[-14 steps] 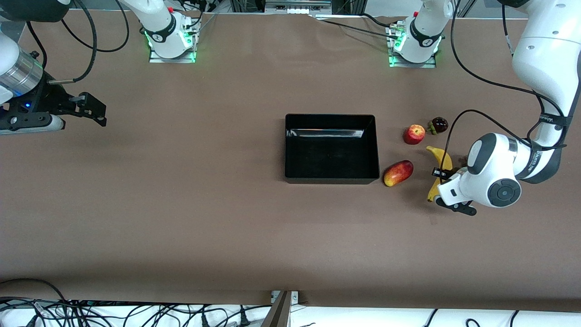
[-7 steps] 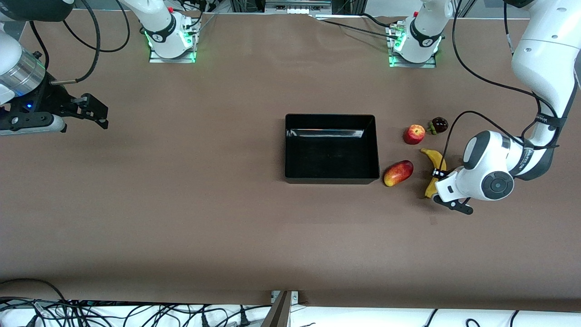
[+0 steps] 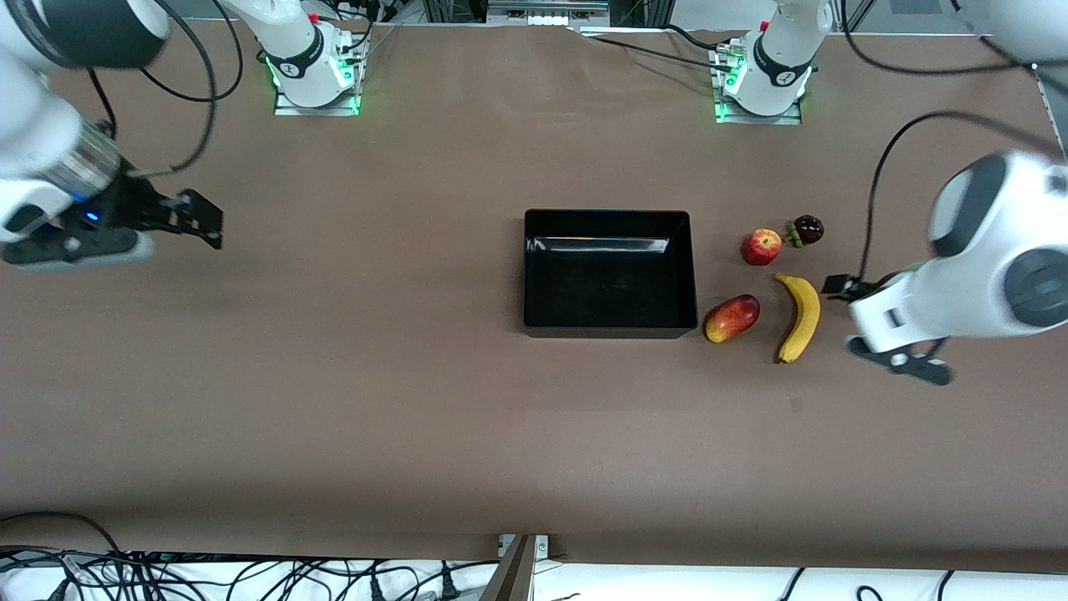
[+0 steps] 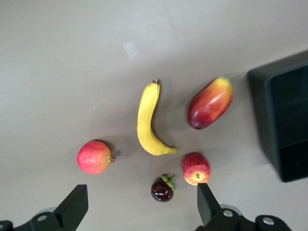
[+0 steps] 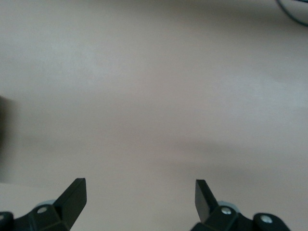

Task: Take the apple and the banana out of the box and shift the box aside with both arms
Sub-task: 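Raise the left gripper away while the right gripper reaches toward the tray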

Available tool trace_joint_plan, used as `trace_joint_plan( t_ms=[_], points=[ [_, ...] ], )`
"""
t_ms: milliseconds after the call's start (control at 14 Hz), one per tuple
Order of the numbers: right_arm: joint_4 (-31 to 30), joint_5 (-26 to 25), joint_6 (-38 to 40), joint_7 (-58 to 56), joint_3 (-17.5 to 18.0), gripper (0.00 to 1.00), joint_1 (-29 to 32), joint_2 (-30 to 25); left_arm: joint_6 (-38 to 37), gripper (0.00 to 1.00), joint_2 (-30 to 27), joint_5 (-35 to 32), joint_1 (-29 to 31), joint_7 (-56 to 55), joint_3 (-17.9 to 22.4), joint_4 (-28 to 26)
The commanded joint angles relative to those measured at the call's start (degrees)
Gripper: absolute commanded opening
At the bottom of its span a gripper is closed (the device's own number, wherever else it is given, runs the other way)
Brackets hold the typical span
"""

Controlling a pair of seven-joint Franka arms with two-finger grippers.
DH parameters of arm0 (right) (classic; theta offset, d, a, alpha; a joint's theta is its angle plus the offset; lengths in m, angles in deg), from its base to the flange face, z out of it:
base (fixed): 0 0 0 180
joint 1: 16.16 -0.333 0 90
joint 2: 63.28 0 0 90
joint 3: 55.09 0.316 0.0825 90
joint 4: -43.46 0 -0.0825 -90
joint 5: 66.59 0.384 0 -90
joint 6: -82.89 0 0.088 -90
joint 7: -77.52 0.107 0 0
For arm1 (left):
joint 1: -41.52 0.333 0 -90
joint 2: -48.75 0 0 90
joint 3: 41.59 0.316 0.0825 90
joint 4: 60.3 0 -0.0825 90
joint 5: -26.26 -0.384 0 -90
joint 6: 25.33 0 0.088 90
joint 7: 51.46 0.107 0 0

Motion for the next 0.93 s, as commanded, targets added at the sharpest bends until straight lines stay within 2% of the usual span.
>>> trace_joint_plan(
  t_ms=[0,71,143,214,286,357,429,643,714,857],
  points=[
    [0.29,-0.41,2.62,-0.38,0.02,1.00,-5.36,3.53,-1.31,1.00,-2.48,4.70,1.30,0.35,0.52,4.59],
    [0.03,0.12,4.56,0.31,0.80,1.00,-6.77,4.69,-1.22,1.00,-6.93,6.11,0.61,0.00,2.88,3.63],
    [-0.06,2.47,3.79,1.28,2.46,1.00,-9.04,5.83,-1.31,1.00,-9.06,7.96,-0.96,-1.22,5.86,2.49],
    [-0.06,4.50,1.09,6.16,2.82,1.00,-11.94,7.85,-1.40,1.00,-11.17,11.11,-3.42,-1.49,11.11,1.79],
    [-0.06,4.43,-1.64,13.52,2.92,1.00,-15.45,9.95,-1.31,1.00,-14.41,14.71,-8.31,-1.67,18.73,0.04],
    [0.11,4.43,-4.19,18.64,2.83,1.00,-18.96,12.67,-0.09,1.00,-17.84,18.05,-13.24,-1.67,25.86,-3.81],
    [0.11,4.78,-7.35,22.52,2.92,1.00,-21.78,14.96,2.01,1.00,-21.01,20.00,-16.50,-1.76,30.54,-7.94],
    [-0.15,6.09,-17.19,28.34,3.18,1.00,-26.28,19.46,9.57,1.00,-29.80,20.02,-23.28,-2.11,37.33,-21.12],
    [-0.06,8.19,-19.13,29.49,3.18,1.00,-27.16,20.86,10.89,1.00,-32.09,19.93,-26.00,-2.89,39.88,-24.03],
    [0.02,9.17,-24.23,30.28,3.18,1.00,-30.23,24.46,12.66,1.00,-33.87,19.93,-27.96,-3.95,41.22,-26.69]
  ],
)
